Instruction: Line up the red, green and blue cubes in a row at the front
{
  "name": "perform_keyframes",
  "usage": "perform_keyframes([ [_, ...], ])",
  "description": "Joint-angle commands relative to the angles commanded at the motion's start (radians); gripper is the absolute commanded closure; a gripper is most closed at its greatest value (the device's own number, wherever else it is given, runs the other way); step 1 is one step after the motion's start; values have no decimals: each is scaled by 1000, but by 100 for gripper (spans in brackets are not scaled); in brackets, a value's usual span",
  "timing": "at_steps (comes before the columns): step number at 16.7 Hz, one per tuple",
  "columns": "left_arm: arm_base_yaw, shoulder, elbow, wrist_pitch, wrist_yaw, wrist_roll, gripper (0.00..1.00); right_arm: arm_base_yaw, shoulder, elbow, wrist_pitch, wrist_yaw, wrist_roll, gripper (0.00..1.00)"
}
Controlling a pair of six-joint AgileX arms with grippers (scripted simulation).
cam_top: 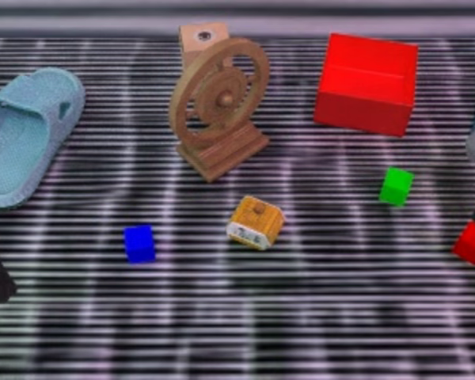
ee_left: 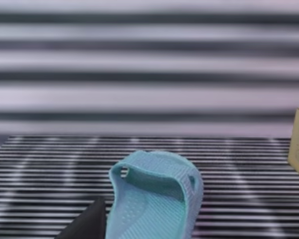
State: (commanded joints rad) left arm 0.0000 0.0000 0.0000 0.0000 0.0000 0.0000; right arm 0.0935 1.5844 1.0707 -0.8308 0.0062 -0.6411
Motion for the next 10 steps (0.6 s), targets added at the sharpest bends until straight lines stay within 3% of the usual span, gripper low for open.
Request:
perform_keyframes([
  [5, 0, 0, 0, 0, 0, 0, 0, 17, 259, 201, -135, -4, -111, 0],
  [10, 0, 0, 0, 0, 0, 0, 0, 20, 305, 237, -158, -5, -131, 0],
])
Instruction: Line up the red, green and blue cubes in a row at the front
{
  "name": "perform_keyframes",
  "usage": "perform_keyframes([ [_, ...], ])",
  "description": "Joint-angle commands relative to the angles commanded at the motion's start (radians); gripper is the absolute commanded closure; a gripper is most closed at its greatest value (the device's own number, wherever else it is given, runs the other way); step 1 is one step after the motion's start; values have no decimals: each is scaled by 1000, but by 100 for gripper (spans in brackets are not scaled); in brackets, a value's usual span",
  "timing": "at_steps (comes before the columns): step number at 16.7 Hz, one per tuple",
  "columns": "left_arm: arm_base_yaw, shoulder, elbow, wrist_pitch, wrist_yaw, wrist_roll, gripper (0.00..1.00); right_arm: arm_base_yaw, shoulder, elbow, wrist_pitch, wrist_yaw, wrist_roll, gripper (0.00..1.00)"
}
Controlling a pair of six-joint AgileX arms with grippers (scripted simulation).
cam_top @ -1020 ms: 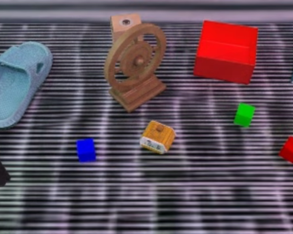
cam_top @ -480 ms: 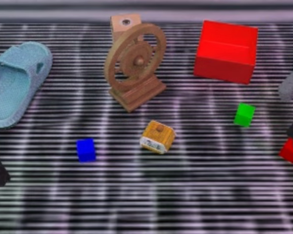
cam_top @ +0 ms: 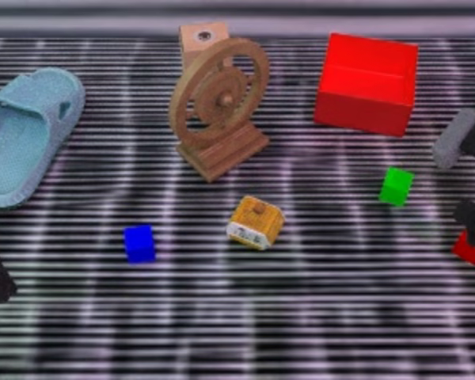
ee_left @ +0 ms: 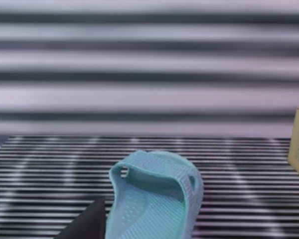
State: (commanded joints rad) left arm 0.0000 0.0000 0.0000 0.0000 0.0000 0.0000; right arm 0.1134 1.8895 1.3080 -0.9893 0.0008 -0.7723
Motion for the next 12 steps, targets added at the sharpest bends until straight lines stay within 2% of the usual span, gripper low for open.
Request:
perform_keyframes([
  [5, 0, 0, 0, 0, 0, 0, 0, -2, 19, -26, 42, 0, 0, 0],
  [12, 0, 0, 0, 0, 0, 0, 0, 1, 157, -155, 316, 1, 4, 0],
])
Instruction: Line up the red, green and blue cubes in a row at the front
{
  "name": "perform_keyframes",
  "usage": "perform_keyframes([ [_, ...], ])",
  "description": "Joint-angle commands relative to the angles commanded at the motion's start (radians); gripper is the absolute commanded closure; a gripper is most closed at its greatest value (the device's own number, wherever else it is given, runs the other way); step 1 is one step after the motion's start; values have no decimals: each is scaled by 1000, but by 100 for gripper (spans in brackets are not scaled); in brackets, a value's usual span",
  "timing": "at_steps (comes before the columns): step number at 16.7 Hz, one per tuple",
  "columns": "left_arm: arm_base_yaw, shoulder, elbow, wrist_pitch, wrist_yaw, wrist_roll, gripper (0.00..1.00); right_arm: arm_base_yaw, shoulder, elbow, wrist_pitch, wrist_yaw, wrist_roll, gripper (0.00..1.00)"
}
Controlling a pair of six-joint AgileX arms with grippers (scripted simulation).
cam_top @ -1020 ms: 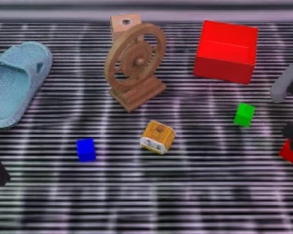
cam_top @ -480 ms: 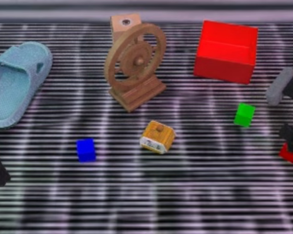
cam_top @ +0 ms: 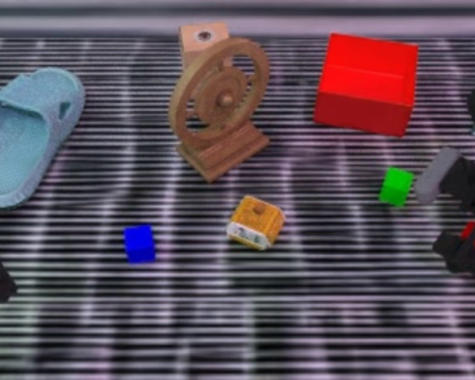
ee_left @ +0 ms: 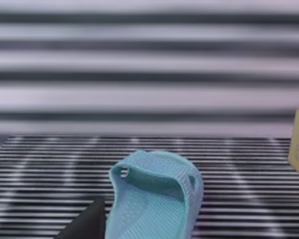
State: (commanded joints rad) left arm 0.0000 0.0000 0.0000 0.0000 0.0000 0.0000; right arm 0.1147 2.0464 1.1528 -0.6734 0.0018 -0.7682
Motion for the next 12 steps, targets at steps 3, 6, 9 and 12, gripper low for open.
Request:
perform_keyframes([
  [3, 0, 0, 0, 0, 0, 0, 0, 0, 10, -8, 15, 0, 0, 0],
  [6, 0, 0, 0, 0, 0, 0, 0, 0, 10, -8, 15, 0, 0, 8],
  [9, 0, 0, 0, 0, 0, 0, 0, 0, 10, -8, 15, 0, 0, 30],
  [12, 0, 0, 0, 0, 0, 0, 0, 0, 10, -8, 15, 0, 0, 53],
])
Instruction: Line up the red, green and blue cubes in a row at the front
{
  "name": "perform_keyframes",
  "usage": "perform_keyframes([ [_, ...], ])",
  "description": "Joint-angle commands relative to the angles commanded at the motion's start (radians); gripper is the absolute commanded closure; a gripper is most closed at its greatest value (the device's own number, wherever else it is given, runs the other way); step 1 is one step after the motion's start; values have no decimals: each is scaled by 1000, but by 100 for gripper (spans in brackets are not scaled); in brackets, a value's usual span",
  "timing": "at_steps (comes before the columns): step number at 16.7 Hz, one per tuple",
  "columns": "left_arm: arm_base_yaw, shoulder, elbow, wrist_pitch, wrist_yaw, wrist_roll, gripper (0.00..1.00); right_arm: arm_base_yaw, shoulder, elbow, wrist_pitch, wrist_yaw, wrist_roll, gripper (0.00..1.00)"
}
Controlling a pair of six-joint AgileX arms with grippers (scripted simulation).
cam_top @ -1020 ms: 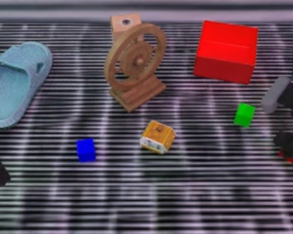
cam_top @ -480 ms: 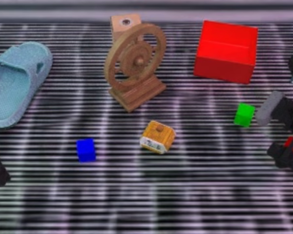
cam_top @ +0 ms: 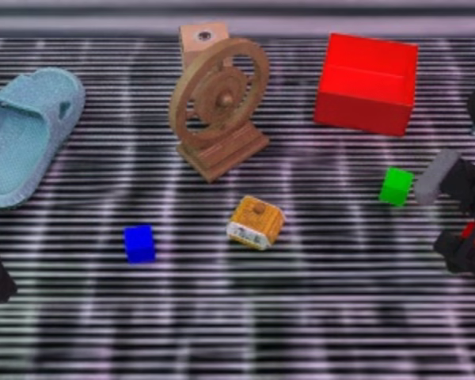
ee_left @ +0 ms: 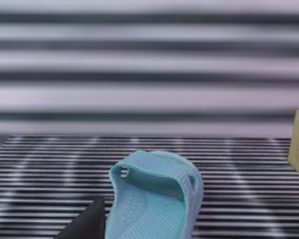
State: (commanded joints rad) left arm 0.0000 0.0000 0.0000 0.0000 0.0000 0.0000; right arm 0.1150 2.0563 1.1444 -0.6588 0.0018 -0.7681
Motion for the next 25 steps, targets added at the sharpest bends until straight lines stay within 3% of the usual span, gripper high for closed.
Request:
perform_keyframes([
  [6, 0, 0, 0, 0, 0, 0, 0, 0, 0, 0, 0, 0, 0, 98],
  [7, 0, 0, 0, 0, 0, 0, 0, 0, 0, 0, 0, 0, 0, 100],
  [14, 0, 0, 0, 0, 0, 0, 0, 0, 0, 0, 0, 0, 0, 100],
  [15, 0, 0, 0, 0, 0, 0, 0, 0, -53, 11, -45, -18, 23, 100],
  [25, 0, 0, 0, 0, 0, 0, 0, 8, -173, 145, -301, -18, 20, 100],
])
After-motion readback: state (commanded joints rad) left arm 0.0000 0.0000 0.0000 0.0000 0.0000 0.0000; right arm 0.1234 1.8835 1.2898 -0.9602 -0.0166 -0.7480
